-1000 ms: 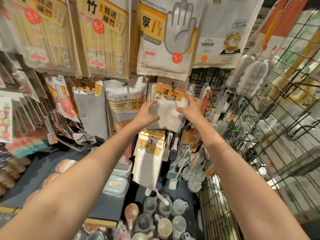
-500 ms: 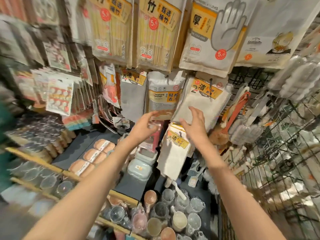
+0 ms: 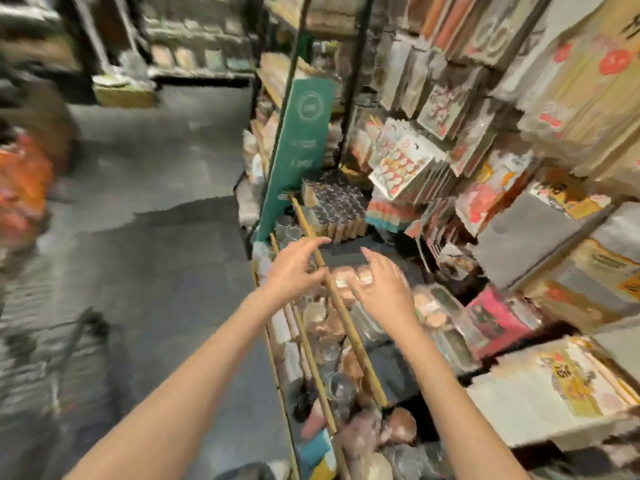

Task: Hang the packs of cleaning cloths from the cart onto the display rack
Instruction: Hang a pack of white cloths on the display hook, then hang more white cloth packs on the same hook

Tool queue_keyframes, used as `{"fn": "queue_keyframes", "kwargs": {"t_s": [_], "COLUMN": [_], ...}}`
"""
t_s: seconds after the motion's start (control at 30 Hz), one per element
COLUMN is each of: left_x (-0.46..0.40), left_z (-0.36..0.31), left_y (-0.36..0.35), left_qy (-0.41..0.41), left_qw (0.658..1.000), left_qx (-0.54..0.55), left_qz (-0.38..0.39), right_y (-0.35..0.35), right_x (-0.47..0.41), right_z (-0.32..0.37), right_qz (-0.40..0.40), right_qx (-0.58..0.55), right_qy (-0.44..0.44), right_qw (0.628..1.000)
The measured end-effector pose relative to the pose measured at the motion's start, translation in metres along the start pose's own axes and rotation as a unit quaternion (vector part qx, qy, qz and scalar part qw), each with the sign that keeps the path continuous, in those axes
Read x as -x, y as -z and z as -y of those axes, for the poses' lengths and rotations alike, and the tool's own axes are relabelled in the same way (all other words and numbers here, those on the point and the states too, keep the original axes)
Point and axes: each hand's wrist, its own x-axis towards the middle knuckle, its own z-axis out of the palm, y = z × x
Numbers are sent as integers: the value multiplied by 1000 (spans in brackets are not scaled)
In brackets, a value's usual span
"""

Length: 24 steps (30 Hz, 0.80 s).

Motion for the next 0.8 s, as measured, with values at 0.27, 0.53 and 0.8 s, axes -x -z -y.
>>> {"fn": "queue_keyframes", "kwargs": {"t_s": [0.27,0.53,0.8], "left_x": [103,207,276], "left_z": [87,164,258], "left_y": [110,190,268], "left_qy": [146,296,383], "left_qw": [972,909,844], "left_qx": [-81,-101,-80], "left_qz": [-164,-274,-367], "right_y": [-72,-143,-226], "right_x": [-40,-54,-63], "right_z": [142,286,451], "right_qz": [62,144,196], "right_qx": [-55,-60,-78], "right_qy": [201,367,479], "right_qw": [976,917,852]}}
